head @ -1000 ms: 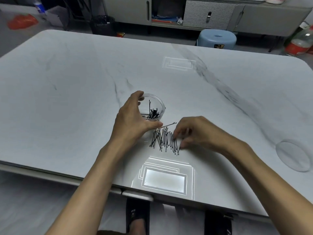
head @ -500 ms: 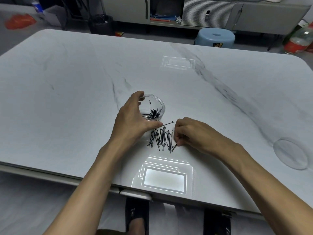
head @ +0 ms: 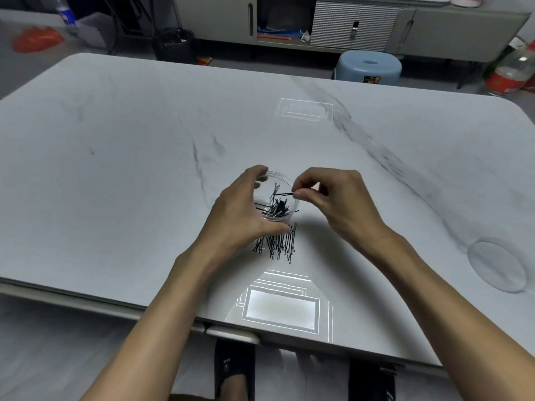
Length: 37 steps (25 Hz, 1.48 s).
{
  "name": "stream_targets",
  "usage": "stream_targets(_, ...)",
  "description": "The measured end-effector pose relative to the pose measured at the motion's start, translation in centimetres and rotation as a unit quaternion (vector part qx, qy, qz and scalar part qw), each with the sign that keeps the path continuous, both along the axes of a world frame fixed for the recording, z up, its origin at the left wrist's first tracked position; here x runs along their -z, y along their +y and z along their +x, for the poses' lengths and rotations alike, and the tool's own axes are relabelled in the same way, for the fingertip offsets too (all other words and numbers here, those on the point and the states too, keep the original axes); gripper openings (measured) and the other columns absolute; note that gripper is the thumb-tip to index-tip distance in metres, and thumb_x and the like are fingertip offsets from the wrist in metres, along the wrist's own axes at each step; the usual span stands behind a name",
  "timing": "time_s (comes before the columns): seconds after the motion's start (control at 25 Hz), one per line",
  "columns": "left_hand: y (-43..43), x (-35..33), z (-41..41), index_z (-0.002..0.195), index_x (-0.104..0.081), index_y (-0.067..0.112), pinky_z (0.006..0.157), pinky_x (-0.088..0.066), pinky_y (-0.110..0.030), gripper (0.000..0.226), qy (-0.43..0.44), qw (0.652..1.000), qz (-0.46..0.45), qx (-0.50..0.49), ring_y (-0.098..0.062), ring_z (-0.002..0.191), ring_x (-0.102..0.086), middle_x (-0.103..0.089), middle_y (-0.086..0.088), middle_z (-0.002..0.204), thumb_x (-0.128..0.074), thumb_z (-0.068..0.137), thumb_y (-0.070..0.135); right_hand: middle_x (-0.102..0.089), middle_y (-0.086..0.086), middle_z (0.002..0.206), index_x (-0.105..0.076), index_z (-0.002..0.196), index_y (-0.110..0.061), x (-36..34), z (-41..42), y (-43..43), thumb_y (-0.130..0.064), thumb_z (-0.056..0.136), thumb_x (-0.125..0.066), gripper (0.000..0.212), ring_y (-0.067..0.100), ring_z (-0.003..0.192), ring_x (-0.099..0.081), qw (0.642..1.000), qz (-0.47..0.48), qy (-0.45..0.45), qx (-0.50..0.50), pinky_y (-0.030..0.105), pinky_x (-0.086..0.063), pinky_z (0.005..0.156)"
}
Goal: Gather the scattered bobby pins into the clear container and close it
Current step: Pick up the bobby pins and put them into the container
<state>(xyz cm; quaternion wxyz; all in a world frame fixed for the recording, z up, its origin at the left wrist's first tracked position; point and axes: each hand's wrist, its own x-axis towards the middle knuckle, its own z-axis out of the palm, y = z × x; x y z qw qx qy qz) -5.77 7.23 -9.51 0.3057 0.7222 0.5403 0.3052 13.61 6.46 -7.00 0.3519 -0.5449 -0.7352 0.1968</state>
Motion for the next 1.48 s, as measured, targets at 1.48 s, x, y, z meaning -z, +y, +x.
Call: stream_targets(1.48, 0.4, 0.2, -1.0, 0.136, -0.041, 0.030, 0.088, -0.039, -0.021, 0.105, -0.019, 0.998, -0.001, -0.056, -0.003, 0.114, -0.051, -0.055, 0.015, 0.126, -0.091, 0.045, 0.042, -0.059, -0.016, 0.065, -0.063, 0.081, -0.021, 0.3, 2.4, -0.1, -0.005, 0.087, -0.063, 0.017, -0.001, 0.063, -0.052, 0.998, -0.023, 0.044, 0.023, 0.009, -0.038, 0.062)
